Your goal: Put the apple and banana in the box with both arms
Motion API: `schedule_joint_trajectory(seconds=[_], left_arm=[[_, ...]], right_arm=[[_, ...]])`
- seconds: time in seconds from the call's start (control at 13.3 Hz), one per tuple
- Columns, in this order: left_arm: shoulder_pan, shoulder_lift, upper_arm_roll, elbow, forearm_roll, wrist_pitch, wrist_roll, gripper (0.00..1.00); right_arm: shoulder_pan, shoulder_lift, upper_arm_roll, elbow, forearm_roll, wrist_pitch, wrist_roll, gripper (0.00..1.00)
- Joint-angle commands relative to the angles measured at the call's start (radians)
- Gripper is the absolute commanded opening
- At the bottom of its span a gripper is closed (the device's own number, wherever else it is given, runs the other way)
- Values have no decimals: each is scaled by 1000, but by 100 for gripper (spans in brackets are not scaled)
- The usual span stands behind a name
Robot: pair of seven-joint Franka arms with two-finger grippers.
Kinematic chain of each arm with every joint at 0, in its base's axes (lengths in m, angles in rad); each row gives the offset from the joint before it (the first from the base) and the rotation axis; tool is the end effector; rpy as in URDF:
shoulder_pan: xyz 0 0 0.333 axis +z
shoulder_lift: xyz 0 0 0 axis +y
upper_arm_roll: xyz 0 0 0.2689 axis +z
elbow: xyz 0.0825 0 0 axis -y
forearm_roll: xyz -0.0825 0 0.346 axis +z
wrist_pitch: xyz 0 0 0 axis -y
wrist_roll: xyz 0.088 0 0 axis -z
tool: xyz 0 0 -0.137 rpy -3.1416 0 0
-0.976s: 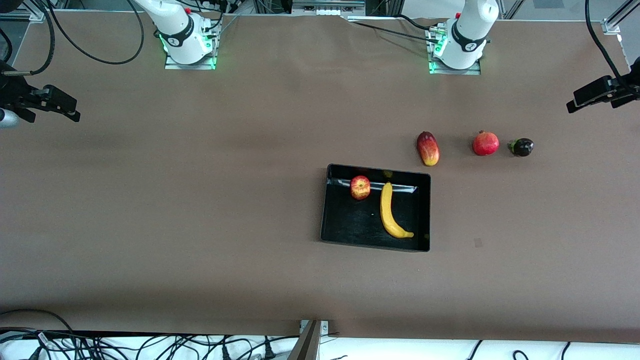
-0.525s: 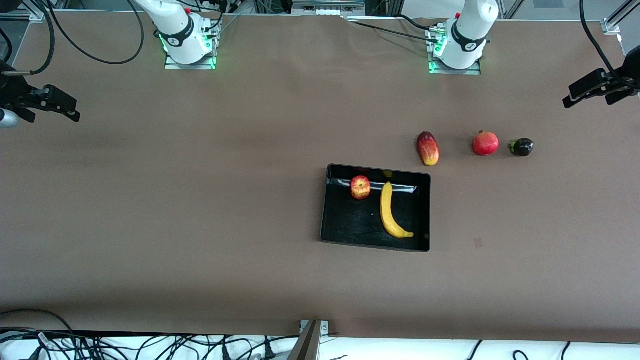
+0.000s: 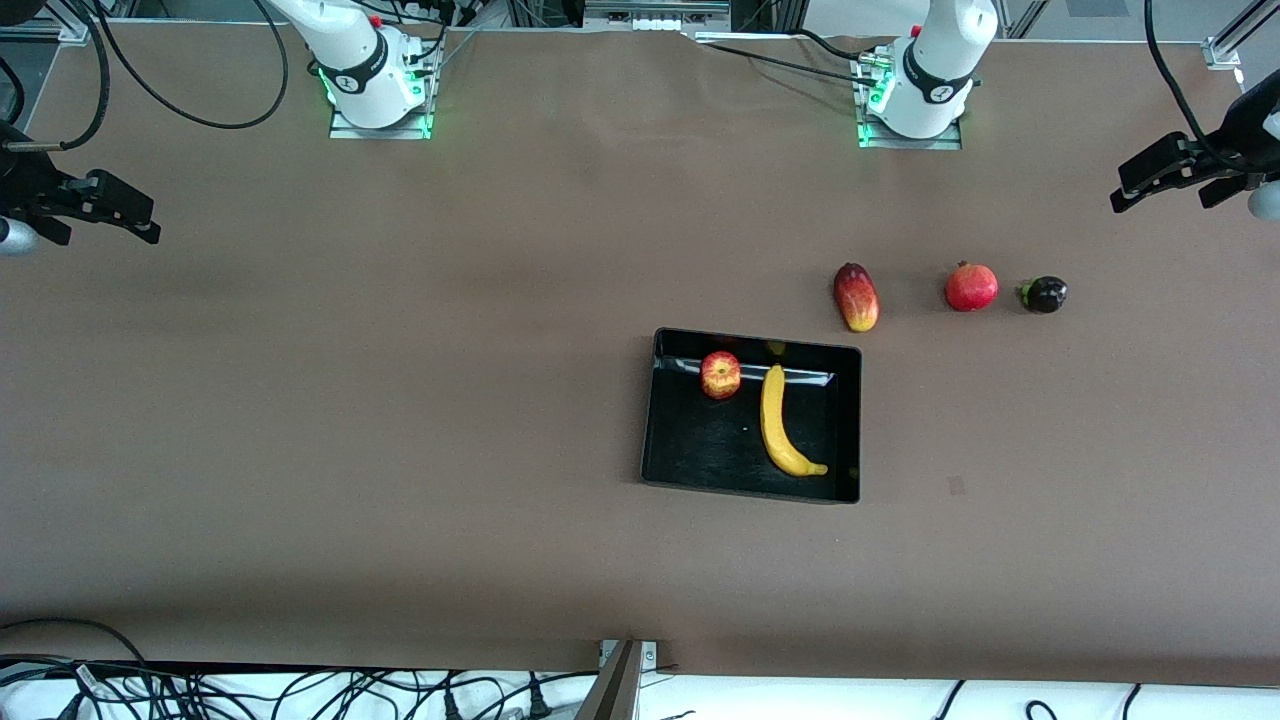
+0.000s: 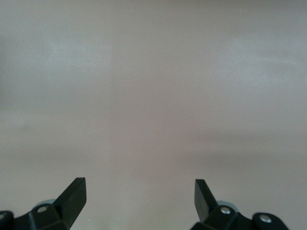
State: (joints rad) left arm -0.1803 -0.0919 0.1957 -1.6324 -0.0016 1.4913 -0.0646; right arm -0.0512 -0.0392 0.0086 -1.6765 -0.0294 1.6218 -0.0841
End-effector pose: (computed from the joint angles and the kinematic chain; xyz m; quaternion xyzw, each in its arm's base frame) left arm 0.4823 0.0108 0.5592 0.9989 0.0393 -0.0257 0.0091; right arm 0.5079 -0.0255 0.5260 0.9996 0.0216 -0.0087 0.0143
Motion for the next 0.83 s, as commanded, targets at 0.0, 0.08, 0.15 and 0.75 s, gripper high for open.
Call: schedule_joint_trajectory(seconds=[0.0,0.08,0.15,0.75], left_arm=[[-4,-20,-6,-27,26,29,14,100],[-7,-19,-6,-26,25,29,14,100],[-10,-12,-6,-24,25,29,11,100],[-13,8,-7,-12,15,37,2,100]], right_arm=[[-15,-4,8,9,19,-14,-2,100],[-15,-4,8,9,19,-14,-2,100],[-15,-4,8,9,19,-14,-2,100],[-15,-4,7,9,19,-14,-2,100]])
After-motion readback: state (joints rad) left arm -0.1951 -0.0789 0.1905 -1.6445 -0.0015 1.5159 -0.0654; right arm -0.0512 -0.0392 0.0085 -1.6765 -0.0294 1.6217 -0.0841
